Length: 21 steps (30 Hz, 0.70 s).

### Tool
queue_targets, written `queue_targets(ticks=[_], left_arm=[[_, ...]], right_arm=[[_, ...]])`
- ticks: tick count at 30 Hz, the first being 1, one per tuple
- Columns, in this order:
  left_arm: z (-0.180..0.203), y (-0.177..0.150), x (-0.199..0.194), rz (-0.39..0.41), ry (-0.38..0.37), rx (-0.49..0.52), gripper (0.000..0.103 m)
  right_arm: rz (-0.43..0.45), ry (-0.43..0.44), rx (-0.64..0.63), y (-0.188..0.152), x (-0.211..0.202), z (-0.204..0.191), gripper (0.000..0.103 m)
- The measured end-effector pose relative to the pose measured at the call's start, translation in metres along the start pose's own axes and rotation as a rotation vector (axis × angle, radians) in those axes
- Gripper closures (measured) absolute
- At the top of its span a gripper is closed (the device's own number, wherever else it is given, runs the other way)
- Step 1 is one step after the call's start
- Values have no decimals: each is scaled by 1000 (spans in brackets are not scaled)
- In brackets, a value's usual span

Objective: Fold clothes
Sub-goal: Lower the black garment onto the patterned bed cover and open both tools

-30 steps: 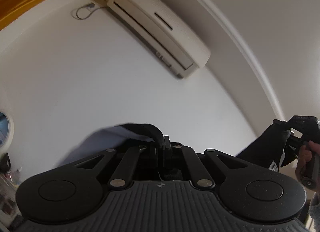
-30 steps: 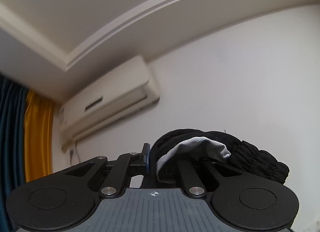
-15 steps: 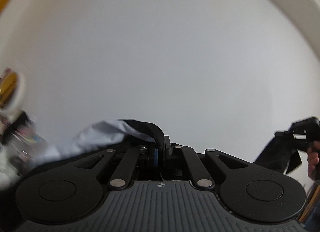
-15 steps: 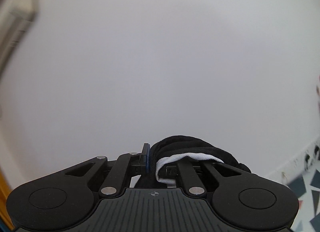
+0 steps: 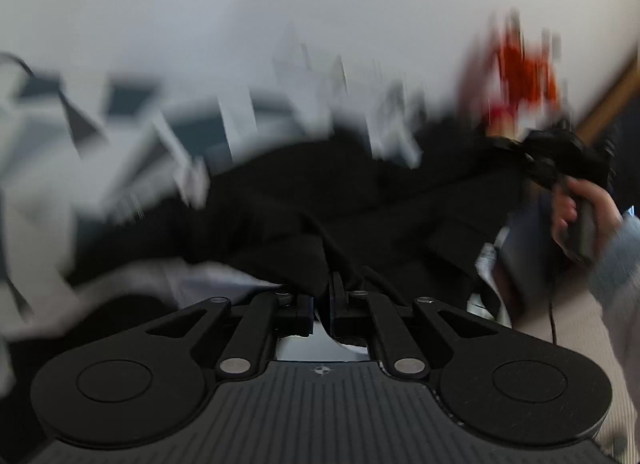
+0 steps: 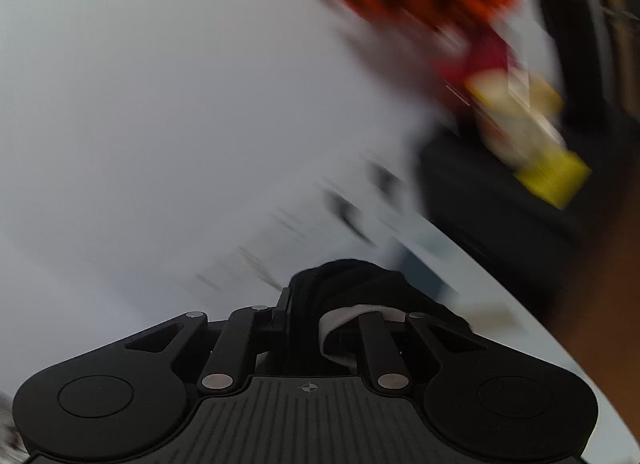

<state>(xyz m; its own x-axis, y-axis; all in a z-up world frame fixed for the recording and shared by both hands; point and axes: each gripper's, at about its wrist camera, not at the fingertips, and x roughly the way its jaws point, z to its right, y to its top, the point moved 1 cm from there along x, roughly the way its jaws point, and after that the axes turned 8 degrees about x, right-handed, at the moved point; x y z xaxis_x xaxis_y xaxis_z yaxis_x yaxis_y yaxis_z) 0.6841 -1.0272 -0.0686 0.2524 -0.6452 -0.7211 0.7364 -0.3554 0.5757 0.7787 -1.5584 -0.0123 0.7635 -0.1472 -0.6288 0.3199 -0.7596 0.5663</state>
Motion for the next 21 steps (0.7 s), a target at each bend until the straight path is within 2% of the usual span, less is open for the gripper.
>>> queue_targets(ticks=[2,3,4,5,7,9,12,13,15,17,19,21], left_arm=[[5,-20,-2,-47,-38,25,94],[12,-24,0,-54,-42,35,92],[17,-25,0,-62,-39,39,90],[20,-27,1,-77,-31,32,89],[25,-32,-3,-108,-38,-4,84],[31,-37,-17,-106,-53,-7,82],[39,-59,-36,-59,-29,37,65],[38,-71,-43,-42,-17,28,61],[32,-97,-58,-11,12,-14,60],[20,-117,-73,16,76,-88,59],[5,-139,-91,51,152,-170,60],[-8,-157,-112,93,219,-228,60]], right_arm=[[-45,-92,51,-56,1,73,84],[-46,-116,71,-77,-3,93,80],[-35,-143,91,-95,-8,108,68],[-9,-172,113,-109,-15,116,52],[39,-227,157,-136,-27,133,33],[66,-242,203,-156,-39,150,32],[107,-223,274,-175,-55,171,27],[120,-205,297,-179,-63,168,25],[133,-154,344,-185,-77,161,25],[127,-94,367,-193,-81,145,25],[77,-37,323,-203,-84,115,25],[31,7,218,-214,-81,76,25]])
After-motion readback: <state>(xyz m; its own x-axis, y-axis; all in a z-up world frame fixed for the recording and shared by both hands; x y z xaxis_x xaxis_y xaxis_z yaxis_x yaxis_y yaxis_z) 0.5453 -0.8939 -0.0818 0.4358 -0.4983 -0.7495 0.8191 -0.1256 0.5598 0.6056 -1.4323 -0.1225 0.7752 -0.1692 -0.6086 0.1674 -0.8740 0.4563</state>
